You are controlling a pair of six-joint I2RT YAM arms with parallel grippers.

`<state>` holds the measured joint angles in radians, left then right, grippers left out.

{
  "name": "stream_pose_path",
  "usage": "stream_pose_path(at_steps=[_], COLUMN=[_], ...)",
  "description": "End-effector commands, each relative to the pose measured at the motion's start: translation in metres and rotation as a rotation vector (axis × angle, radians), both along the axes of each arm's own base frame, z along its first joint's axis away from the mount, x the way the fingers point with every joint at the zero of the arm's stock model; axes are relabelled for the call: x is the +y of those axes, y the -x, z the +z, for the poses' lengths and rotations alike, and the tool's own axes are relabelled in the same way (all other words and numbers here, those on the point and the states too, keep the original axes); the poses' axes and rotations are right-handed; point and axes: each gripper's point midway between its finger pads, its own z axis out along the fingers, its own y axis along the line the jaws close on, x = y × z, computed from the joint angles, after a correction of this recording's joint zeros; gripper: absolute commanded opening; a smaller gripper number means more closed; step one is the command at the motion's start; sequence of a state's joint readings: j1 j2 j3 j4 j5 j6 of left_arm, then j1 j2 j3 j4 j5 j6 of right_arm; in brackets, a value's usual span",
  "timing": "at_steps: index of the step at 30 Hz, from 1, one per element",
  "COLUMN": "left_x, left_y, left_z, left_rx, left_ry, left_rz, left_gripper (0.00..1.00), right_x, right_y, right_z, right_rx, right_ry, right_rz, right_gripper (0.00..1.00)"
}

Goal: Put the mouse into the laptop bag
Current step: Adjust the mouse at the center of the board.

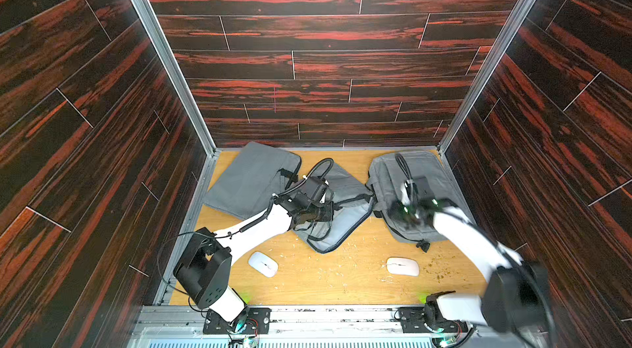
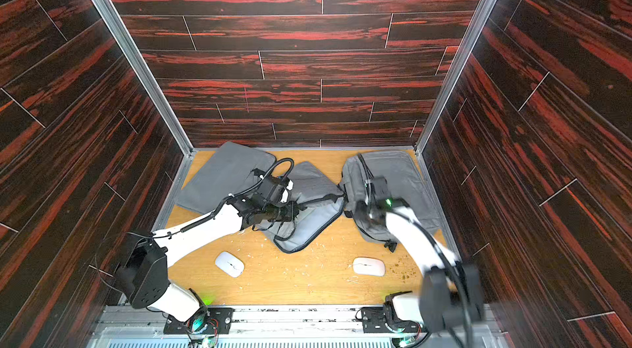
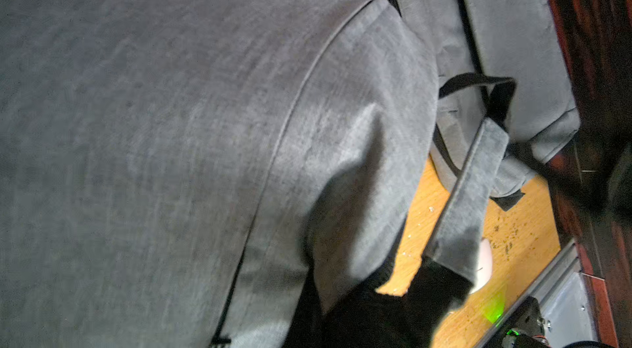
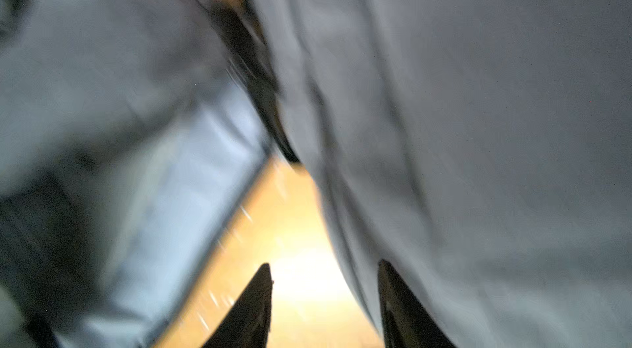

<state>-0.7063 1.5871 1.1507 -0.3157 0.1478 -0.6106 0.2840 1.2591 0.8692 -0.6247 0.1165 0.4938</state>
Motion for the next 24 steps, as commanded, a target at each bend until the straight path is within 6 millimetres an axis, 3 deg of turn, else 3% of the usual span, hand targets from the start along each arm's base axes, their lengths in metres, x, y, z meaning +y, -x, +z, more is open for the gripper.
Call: stream_pose_path(at_steps=[1,5,10,13,24], left_x=[-0.015,-0.013,-0.011,-0.009,-0.005], left_y=[-0.01,-0.008,-0.004,-0.001,0.005], left_z=[0.031,0.03,0.027,0.023,0.02], left_rx=[-0.073,-0.075,-0.069,-0.064,-0.069], left_ry=[0.084,0.085,0.094,0.088,0.087], left_rz=[-0.021,-0.019,-0.019,-0.021,-0.033], left_gripper=[0.0,0.0,0.0,0.0,0.0], right_x=[-0.026,-0.022,-0.004,-0.012,-0.029], right_y=[0.068,0.1,0.106,0.111,0.136], right_z=[-0.028,-0.041,-0.061,-0.068,-0.088], right_rx=[0.196,0.263,0.206,0.177,0.198], right_ry=[0.142,0.178,0.105,0.079,0.058], right_rz=[-0.079,-0.123,-0.183,-0.276,-0.48], right_gripper=[0.6,0.69,0.75,0.82,0.85])
